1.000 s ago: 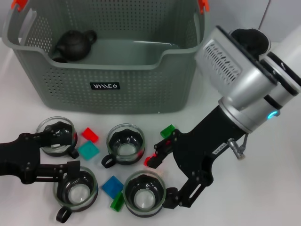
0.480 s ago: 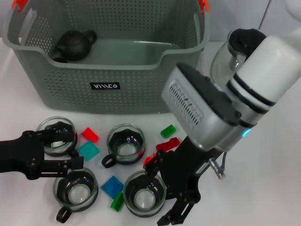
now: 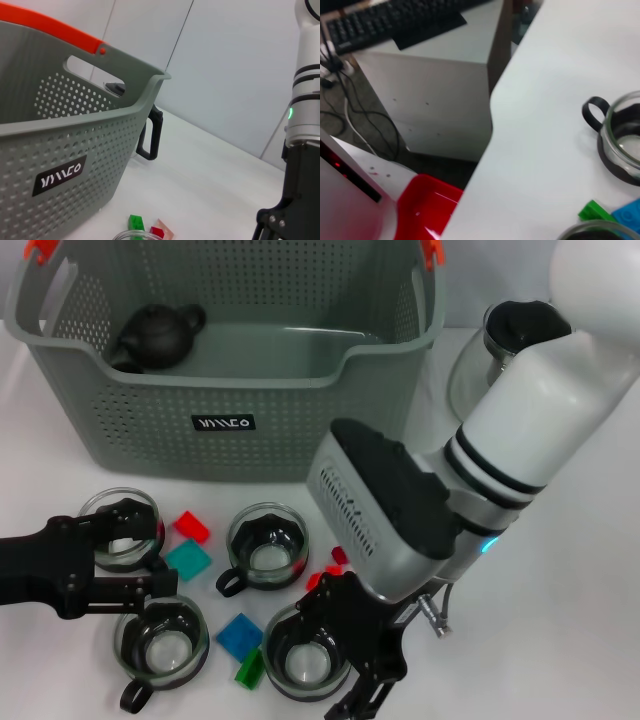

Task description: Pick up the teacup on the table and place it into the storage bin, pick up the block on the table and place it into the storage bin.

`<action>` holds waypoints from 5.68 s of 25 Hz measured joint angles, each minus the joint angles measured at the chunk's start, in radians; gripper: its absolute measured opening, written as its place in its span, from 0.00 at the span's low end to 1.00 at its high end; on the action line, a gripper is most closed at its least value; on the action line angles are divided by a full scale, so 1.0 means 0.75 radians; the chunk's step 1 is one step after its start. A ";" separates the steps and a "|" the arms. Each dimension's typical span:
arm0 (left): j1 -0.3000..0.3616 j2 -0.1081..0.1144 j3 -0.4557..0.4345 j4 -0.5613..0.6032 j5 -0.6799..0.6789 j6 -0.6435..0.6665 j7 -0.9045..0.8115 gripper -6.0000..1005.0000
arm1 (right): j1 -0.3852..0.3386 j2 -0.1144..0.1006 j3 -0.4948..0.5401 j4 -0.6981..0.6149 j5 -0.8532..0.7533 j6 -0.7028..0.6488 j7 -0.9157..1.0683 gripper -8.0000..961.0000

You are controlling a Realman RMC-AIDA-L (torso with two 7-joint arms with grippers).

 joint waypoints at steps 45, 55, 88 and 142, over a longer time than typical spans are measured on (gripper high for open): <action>-0.001 -0.003 0.000 0.039 0.000 -0.059 0.009 0.90 | -0.020 0.010 -0.268 0.015 0.037 0.279 0.039 0.67; -0.001 -0.003 0.000 0.039 0.001 -0.067 0.010 0.90 | -0.022 0.009 -0.280 0.016 0.028 0.297 0.039 0.33; 0.016 0.011 0.000 0.039 -0.003 -0.042 0.009 0.90 | -0.085 -0.030 0.261 -0.148 0.026 -0.243 0.084 0.07; -0.060 -0.062 0.037 0.055 0.003 0.013 0.106 0.90 | 0.394 -0.042 0.782 0.608 -0.238 1.022 0.237 0.08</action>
